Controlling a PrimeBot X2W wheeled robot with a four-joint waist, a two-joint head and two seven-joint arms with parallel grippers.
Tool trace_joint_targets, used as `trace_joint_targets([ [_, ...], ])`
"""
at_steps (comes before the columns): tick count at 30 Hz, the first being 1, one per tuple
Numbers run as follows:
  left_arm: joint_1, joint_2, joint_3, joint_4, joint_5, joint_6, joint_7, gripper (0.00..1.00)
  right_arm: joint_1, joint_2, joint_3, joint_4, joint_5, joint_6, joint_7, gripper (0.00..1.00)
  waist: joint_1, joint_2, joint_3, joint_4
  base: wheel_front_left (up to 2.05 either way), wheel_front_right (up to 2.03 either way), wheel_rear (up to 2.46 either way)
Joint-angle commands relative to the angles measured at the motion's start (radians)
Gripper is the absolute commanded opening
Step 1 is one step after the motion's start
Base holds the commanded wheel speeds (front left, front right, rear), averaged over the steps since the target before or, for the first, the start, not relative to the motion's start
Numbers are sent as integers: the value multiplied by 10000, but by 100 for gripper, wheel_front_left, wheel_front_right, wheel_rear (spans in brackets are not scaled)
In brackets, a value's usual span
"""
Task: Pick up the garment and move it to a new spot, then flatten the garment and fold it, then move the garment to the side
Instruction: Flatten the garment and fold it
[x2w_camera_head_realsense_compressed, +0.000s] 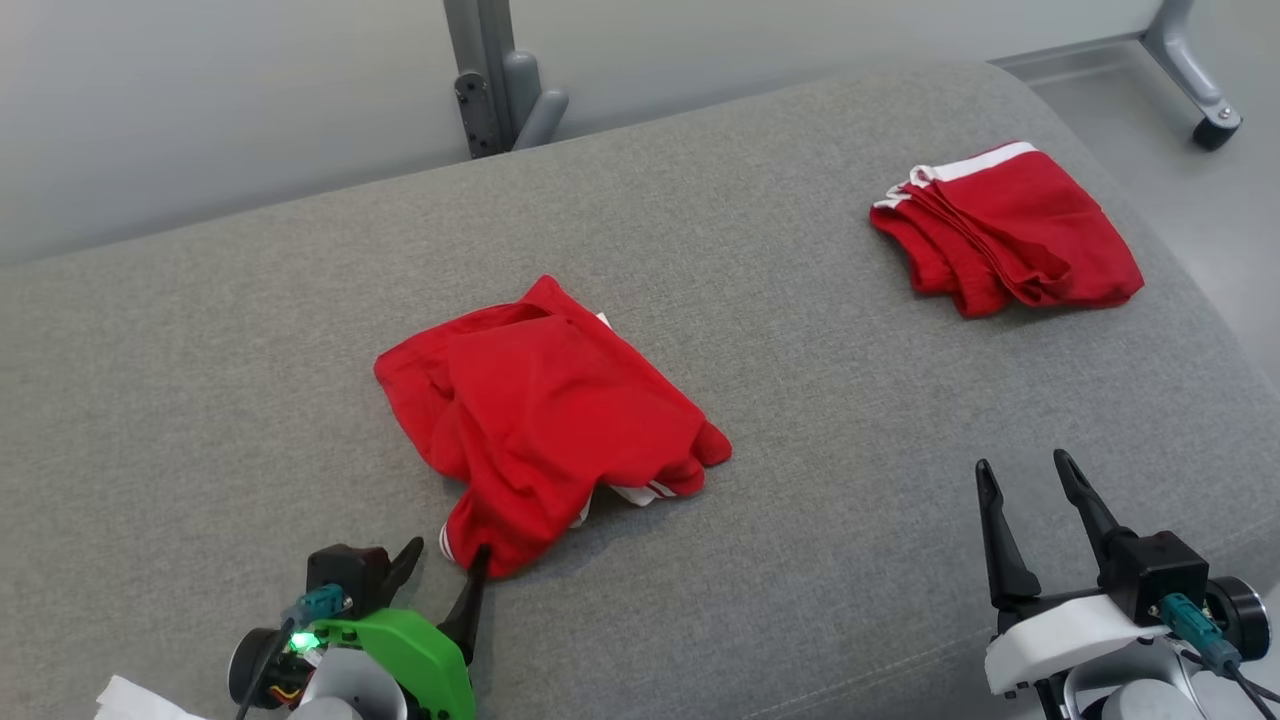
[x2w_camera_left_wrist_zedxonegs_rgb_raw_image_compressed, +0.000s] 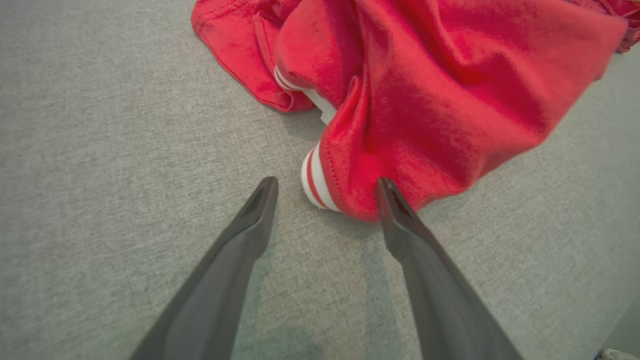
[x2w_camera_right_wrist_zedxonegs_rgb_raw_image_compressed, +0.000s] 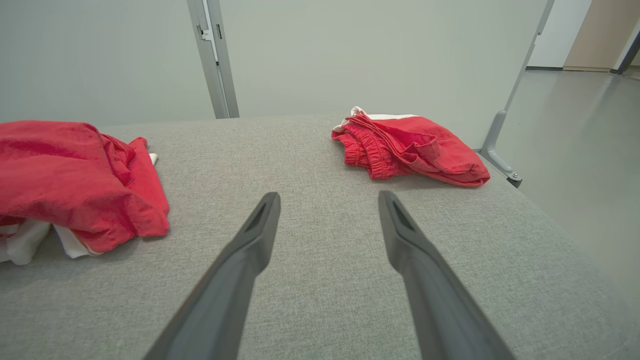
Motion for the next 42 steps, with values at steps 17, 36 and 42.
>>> trace_joint_targets([
  [17,-1816,789,-594,-2552,-2734,247,349,0,-37,129,-286,-10,96,-12,-4,100,0,53,445,352,0,0,0],
  [36,-6974,2971,136,-7975,-3376,1412,6586,0,-371,181,32,121,282,-12,-4,100,0,53,396,477,0,0,0],
  [42,-6656,1498,-902,-6286,-3582,1697,6399,0,-538,183,262,189,517,-12,-4,100,0,53,630,108,0,0,0],
])
